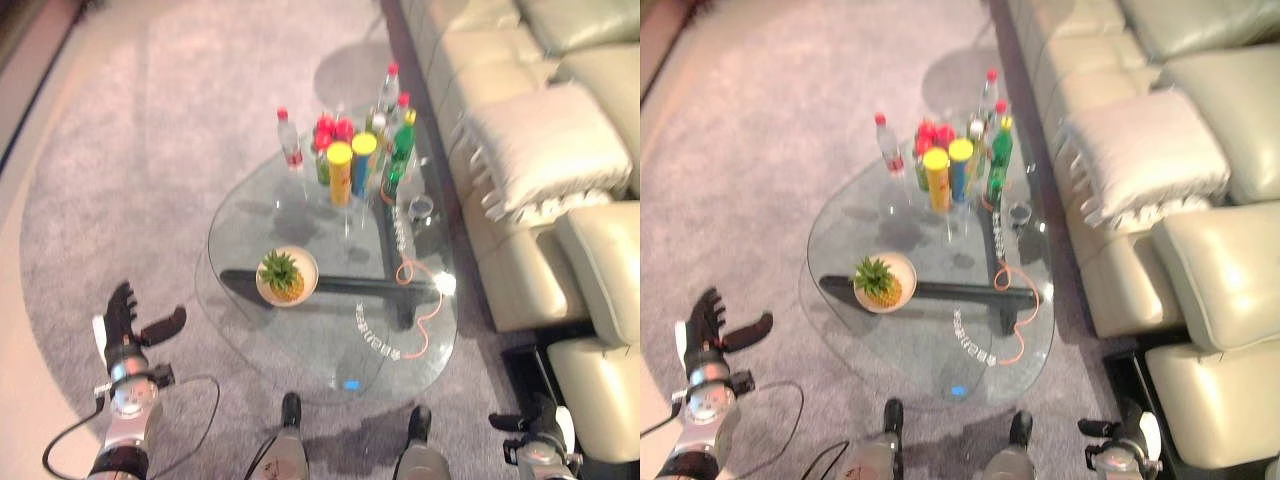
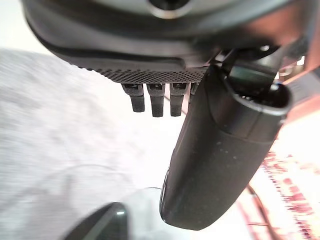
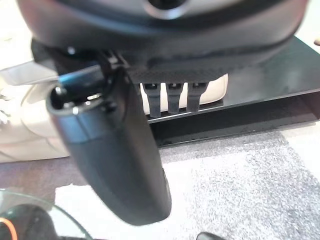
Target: Pick up the fruit to the plate
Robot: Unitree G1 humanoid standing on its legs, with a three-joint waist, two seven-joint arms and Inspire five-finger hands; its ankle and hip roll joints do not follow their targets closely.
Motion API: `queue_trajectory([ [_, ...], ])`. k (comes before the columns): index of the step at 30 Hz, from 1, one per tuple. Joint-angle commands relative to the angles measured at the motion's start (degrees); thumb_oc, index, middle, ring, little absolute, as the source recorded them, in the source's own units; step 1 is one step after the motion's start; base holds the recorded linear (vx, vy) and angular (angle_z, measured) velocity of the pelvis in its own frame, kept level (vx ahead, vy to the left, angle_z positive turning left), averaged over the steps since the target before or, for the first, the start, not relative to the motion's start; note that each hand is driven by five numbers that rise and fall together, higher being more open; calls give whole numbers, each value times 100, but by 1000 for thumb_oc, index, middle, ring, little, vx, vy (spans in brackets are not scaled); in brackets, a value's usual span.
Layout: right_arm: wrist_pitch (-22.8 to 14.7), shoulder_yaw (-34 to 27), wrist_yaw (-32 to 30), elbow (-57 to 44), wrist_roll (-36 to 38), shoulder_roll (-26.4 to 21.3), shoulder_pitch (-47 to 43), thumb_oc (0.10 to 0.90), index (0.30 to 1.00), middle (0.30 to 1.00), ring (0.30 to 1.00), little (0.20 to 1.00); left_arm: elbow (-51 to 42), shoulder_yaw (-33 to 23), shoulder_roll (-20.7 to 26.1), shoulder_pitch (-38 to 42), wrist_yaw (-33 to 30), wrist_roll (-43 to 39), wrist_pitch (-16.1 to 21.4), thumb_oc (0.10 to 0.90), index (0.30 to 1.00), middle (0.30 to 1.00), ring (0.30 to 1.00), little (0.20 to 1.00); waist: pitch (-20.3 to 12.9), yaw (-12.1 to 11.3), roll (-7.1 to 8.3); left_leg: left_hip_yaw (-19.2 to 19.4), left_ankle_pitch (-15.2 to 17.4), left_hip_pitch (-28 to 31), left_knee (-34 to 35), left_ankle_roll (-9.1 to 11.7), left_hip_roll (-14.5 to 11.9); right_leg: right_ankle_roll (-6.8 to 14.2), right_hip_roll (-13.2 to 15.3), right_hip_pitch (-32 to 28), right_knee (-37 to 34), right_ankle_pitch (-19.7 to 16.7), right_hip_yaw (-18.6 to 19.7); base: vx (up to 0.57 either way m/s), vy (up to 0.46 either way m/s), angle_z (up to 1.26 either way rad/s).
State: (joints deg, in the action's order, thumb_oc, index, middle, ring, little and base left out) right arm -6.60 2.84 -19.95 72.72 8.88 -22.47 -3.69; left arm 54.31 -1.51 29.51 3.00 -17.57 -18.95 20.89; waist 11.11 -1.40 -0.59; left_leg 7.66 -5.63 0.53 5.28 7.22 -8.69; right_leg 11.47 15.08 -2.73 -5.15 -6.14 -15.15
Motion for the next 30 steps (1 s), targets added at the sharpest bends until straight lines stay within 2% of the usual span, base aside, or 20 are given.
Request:
queue_trajectory([
  [1, 313, 35, 586, 317, -144, -243, 104, 800, 900, 900, 900, 900, 843, -277, 53, 347, 179, 549, -57, 800, 900, 900, 900, 900, -309, 28, -7, 198, 44, 154, -28, 209, -313, 147, 249, -87, 169, -6, 31, 84, -27, -4],
  [5, 521, 113, 987, 505, -176, -244, 75, 800, 900, 900, 900, 900, 1342, -47, 53, 280, 468, 889, -282, 800, 900, 900, 900, 900, -416, 77, -23, 226, 68, 270, -28, 238, -359, 149, 215, -223, 122, 3, 23, 45, 3, -3],
  [10, 676, 286, 1202, 676, -556, -218, -1, 800, 900, 900, 900, 900, 1946, 387, -213, 175, 1609, 1088, -775, 800, 900, 900, 900, 900, -534, 144, -52, 260, 112, 473, -28, 239, -397, 116, 153, -394, 127, 72, 35, 10, 24, -2],
  [17, 926, 470, 1362, 720, -856, -88, -115, 800, 900, 900, 900, 900, 2111, 816, -576, 133, 2593, 1250, -1484, 800, 900, 900, 900, 900, -608, 155, -61, 277, 175, 599, -28, 225, -424, 125, 132, -487, 67, 66, 32, 1, 4, -4],
  [19, 1007, 555, 1412, 757, -942, -38, -174, 800, 900, 900, 900, 900, 2188, 969, -714, 130, 2734, 1244, -1782, 800, 900, 900, 900, 900, -647, 156, -68, 274, 191, 624, -28, 216, -431, 125, 120, -505, 50, 65, 33, 0, 0, 0],
  [25, 1136, 740, 1518, 764, -1118, 87, -261, 800, 900, 900, 900, 900, 2401, 1068, -829, 191, 2918, 1359, -2317, 800, 900, 900, 900, 900, -739, 161, -48, 309, 225, 658, -28, 229, -452, 146, 132, -512, 15, 48, 7, -2, 0, -3],
  [30, 1201, 857, 1617, 746, -1145, 184, -301, 800, 900, 900, 900, 900, 2486, 1079, -928, 261, 3161, 1387, -2512, 800, 900, 900, 900, 900, -778, 163, -18, 299, 239, 671, -28, 229, -457, 146, 121, -517, 15, 48, 9, 9, -4, -4],
])
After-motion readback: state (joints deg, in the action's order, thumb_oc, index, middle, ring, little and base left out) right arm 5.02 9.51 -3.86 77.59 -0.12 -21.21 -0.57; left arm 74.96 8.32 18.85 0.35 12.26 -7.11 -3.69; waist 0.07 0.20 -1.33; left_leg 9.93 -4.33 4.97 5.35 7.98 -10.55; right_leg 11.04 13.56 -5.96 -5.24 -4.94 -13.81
